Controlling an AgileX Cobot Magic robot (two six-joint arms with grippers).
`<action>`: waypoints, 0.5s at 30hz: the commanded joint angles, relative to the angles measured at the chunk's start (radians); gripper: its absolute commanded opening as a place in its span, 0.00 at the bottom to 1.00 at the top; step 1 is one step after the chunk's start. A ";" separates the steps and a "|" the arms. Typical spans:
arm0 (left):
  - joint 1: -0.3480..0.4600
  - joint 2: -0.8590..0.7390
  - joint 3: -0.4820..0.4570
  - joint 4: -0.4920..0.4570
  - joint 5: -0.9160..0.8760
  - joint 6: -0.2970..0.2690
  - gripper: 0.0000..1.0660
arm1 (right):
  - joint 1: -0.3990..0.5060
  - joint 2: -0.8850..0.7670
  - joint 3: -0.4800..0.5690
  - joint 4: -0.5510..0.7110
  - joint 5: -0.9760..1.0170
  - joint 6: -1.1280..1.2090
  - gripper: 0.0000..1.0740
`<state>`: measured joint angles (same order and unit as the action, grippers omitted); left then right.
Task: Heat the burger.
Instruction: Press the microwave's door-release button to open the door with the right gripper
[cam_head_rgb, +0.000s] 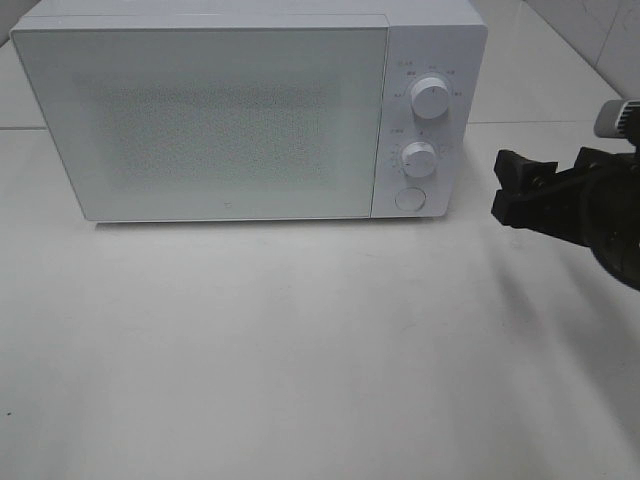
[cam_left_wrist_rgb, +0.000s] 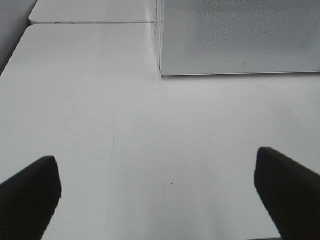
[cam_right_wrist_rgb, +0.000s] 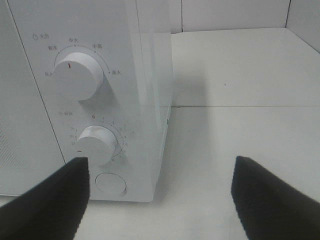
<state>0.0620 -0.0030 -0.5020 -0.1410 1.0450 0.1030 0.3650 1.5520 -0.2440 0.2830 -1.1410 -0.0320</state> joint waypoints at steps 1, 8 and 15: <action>0.001 -0.024 0.006 -0.009 -0.008 -0.008 0.92 | 0.048 0.025 0.001 0.073 -0.053 -0.017 0.69; 0.001 -0.024 0.006 -0.009 -0.008 -0.008 0.92 | 0.198 0.112 -0.004 0.199 -0.133 -0.042 0.69; 0.001 -0.024 0.006 -0.009 -0.008 -0.008 0.92 | 0.328 0.163 -0.016 0.319 -0.182 -0.134 0.69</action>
<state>0.0620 -0.0030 -0.5020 -0.1410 1.0450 0.1030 0.6520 1.7030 -0.2460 0.5570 -1.2060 -0.1190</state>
